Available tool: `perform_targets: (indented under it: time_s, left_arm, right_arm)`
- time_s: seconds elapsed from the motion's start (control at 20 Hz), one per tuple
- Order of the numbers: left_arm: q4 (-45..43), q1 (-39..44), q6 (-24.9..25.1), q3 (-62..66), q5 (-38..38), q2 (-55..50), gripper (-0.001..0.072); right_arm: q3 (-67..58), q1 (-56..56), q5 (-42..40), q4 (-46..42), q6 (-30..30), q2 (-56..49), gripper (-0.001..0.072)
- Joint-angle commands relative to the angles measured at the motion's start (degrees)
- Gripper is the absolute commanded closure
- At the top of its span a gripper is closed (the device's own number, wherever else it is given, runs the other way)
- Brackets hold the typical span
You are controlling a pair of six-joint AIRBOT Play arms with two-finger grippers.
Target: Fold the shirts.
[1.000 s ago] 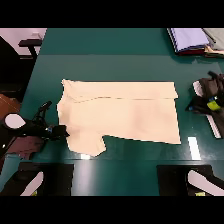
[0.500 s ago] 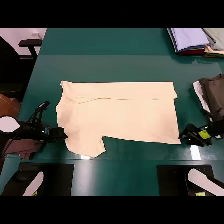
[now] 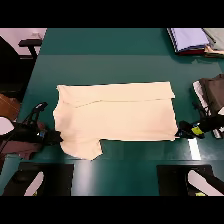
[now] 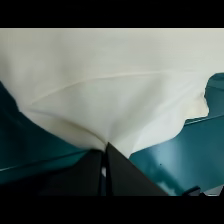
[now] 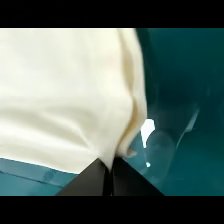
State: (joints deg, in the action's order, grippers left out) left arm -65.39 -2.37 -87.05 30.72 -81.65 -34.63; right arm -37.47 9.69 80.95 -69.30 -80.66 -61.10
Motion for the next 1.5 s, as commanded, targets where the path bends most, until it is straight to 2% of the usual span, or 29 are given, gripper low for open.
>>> perform_targets:
  time_s: [0.0, 0.15, 0.3, 0.45, 0.65, 0.9, 1.0, 1.05, 1.1, 1.15, 1.2, 1.25, 1.3, 1.35, 1.4, 1.45]
  left_arm:
    - [-2.27, -0.04, -2.80, 1.40, -9.40, 5.75, 0.0682]
    - [-2.08, -0.04, -2.80, 4.20, -14.21, 6.75, 0.0682]
    - [-1.62, -0.04, -2.51, 7.41, -7.04, 4.15, 0.0682]
    - [-1.73, -0.04, 0.94, 10.73, 1.16, -3.93, 0.0682]
    - [-1.99, -0.04, 5.53, 19.28, 13.22, -19.32, 0.0680]
    - [-1.92, -0.04, 9.16, 27.67, 21.77, -35.19, 0.0679]
    - [-1.86, -0.04, 9.29, 28.52, 23.58, -38.23, 0.0678]
    - [-1.60, -0.04, 9.16, 28.57, 24.24, -38.86, 0.0677]
    - [-1.55, -0.04, 9.03, 28.57, 24.87, -39.06, 0.0676]
    - [-1.51, -0.04, 9.03, 28.68, 25.16, -38.97, 0.0676]
    - [-1.53, -0.07, 9.03, 29.35, 24.65, -38.97, 0.0676]
    - [-1.44, -0.04, 9.01, 30.32, 23.45, -38.97, 0.0676]
    - [-1.44, -0.04, 9.03, 31.54, 22.08, -38.93, 0.0570]
    - [-1.44, -0.04, 9.01, 32.61, 21.40, -38.88, 0.0297]
    - [-1.44, -0.04, 8.74, 33.55, 21.03, -38.86, 0.0212]
    - [-1.49, -0.04, 8.39, 34.12, 20.92, -38.86, 0.0208]
  right_arm:
    - [-2.14, -1.44, 8.63, -5.99, -0.04, 8.20, 0.0692]
    - [-3.78, -1.29, 11.06, -7.61, -0.83, 15.21, 0.0692]
    - [-8.35, -2.60, 9.05, -6.99, -0.96, 15.43, 0.0693]
    - [-15.45, -7.30, 5.18, -6.86, -0.96, 7.26, 0.0693]
    - [-27.17, -11.37, 0.85, -6.71, -0.96, -8.94, 0.0692]
    - [-41.64, -12.04, -0.07, -6.12, -0.96, -25.42, 0.0692]
    - [-45.70, -11.65, 0.07, -2.75, -0.94, -29.57, 0.0691]
    - [-47.52, -11.43, -0.07, -0.68, -0.94, -31.32, 0.0673]
    - [-48.98, -11.13, -0.31, 1.44, -0.90, -32.74, 0.0542]
    - [-50.16, -10.91, -0.48, 3.85, -0.22, -33.79, 0.0363]
    - [-50.90, -10.27, -0.57, 5.33, 0.79, -34.25, 0.0320]
    - [-51.25, -9.62, -0.48, 5.88, 1.42, -34.21, 0.0320]
    - [-51.23, -8.85, -0.39, 6.29, 2.05, -33.88, 0.0320]
    - [-51.23, -7.54, 0.48, 6.73, 2.32, -33.62, 0.0320]
    - [-51.21, -6.23, 1.55, 6.75, 2.32, -33.38, 0.0320]
    - [-51.21, -4.94, 2.75, 6.75, 2.34, -33.27, 0.0320]
